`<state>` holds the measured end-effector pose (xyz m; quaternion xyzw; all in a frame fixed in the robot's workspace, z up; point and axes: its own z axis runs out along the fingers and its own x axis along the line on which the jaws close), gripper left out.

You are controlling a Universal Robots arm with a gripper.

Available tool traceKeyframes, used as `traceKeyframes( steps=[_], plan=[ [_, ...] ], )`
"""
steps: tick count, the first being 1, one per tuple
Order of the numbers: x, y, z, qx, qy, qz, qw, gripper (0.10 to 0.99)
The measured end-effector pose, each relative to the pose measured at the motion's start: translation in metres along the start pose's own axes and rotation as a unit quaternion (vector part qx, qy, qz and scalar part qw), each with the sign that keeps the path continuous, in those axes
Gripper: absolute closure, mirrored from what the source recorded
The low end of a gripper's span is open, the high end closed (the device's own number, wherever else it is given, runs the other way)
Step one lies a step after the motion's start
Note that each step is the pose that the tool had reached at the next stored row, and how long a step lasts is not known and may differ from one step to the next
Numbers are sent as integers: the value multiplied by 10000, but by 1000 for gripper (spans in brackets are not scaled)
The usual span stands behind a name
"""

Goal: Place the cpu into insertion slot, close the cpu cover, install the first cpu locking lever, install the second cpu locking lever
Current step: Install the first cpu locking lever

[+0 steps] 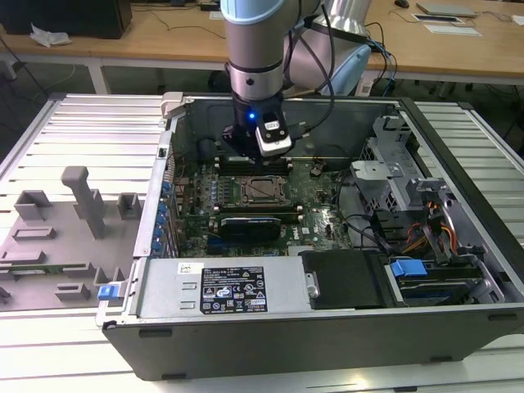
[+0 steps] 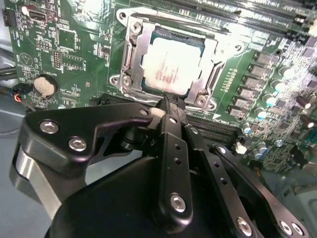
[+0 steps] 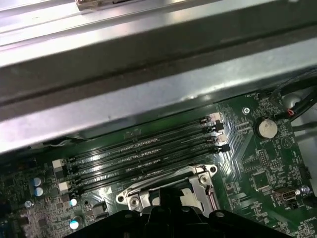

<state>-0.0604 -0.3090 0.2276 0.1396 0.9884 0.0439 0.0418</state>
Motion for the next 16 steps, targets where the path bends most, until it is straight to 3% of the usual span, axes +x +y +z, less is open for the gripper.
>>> traceKeyframes(
  steps=[1, 3, 4, 5, 6, 10, 16],
  plan=[
    [-3, -5, 1, 7, 5, -17, 10000, 980],
    [-8, -22, -1, 68, 9, -41, 10000, 980],
    [-10, -30, -1, 118, 7, -48, 9999, 980],
    [-13, -38, -2, 200, 2, -63, 9998, 980],
    [-14, -44, -2, 234, -1, -73, 9997, 980],
    [-26, -55, 3, 232, 13, -297, 9993, 980],
    [-77, -44, 30, 199, 52, -767, 9968, 980]
  ],
)
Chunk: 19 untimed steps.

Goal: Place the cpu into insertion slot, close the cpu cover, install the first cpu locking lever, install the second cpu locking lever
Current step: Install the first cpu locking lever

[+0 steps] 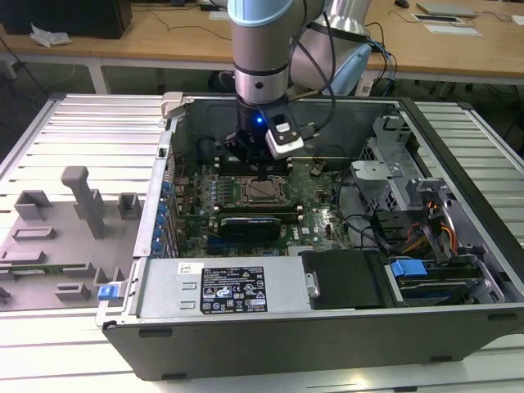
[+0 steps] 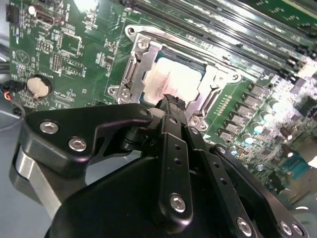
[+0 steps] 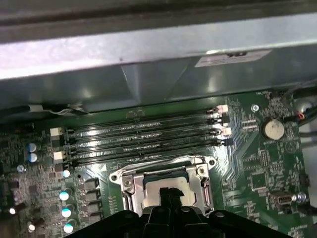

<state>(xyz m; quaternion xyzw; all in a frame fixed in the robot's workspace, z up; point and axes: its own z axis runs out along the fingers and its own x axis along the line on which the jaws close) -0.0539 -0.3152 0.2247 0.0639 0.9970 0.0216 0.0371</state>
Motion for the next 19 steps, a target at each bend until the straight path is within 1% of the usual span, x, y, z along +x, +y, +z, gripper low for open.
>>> traceKeyframes(
  steps=[1, 2, 10, 12, 14, 15, 19],
  plan=[
    [-1, -6, -1, 4, 6, -26, 10000, 980],
    [-3, -23, -1, 22, 13, -60, 10000, 980],
    [-17, -129, -4, 83, 31, -173, 9998, 980],
    [-17, -130, -9, 85, 33, -183, 9998, 980],
    [-19, -128, -39, 84, 33, -183, 9998, 980],
    [-23, -125, -89, 84, 32, -183, 9998, 980],
    [-23, -125, -91, 83, 32, -183, 9998, 980]
  ],
)
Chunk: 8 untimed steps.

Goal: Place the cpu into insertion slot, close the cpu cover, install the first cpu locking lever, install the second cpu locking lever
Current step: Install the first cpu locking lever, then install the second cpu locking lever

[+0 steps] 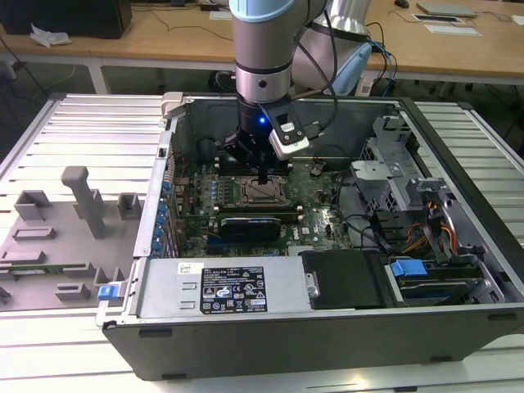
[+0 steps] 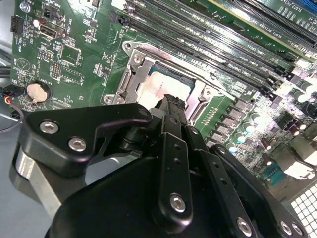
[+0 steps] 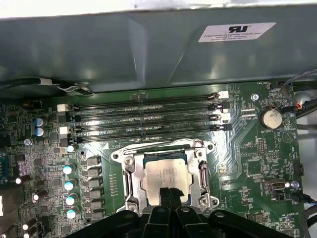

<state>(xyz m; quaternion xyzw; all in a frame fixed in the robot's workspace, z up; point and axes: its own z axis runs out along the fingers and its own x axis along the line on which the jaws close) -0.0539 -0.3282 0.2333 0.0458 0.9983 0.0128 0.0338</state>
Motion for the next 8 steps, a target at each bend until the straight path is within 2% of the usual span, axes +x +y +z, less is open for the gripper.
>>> traceKeyframes(
  steps=[8],
  plan=[
    [0, 0, -3, 0, 0, 0, 10000, 980]
  ],
)
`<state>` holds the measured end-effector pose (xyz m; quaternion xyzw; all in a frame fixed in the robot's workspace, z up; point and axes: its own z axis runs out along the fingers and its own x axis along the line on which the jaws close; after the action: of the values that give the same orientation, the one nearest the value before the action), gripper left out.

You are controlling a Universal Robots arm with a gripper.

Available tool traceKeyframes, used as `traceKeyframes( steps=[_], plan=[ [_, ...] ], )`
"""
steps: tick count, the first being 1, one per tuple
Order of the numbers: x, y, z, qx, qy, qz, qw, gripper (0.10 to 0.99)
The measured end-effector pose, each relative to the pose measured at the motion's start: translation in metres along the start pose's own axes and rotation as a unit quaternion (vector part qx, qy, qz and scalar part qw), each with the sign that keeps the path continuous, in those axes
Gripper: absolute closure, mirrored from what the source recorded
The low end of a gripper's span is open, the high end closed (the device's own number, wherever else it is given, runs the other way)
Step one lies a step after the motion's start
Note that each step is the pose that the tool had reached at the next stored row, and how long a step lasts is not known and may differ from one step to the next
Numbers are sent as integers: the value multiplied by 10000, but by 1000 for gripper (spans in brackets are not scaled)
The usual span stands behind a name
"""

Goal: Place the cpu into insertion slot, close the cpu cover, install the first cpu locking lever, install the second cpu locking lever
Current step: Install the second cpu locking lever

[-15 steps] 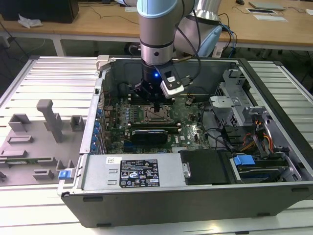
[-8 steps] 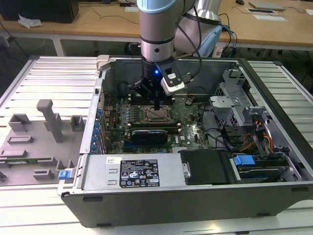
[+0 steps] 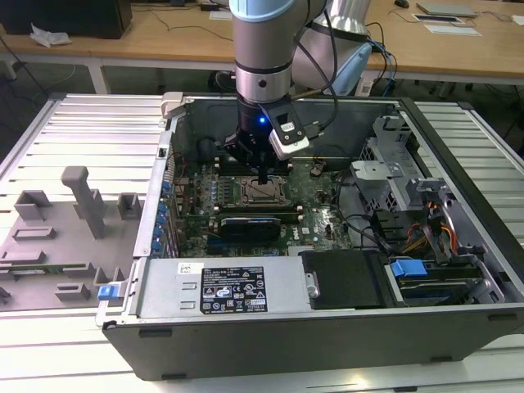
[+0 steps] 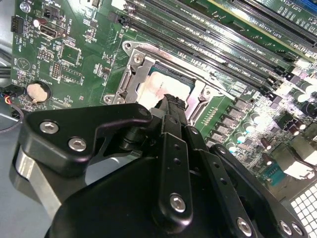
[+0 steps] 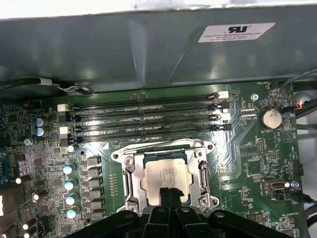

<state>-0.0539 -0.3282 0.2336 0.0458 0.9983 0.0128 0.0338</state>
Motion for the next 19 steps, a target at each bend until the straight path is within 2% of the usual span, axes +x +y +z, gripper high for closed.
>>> traceKeyframes(
  steps=[4, 11, 15, 19],
  plan=[
    [0, 0, -3, 0, 0, 0, 10000, 980],
    [-8, 3, -114, 0, 0, 0, 10000, 980],
    [-9, 1, -128, 0, 0, -1, 10000, 980],
    [-17, -90, -129, 0, 0, 0, 10000, 980]
  ],
)
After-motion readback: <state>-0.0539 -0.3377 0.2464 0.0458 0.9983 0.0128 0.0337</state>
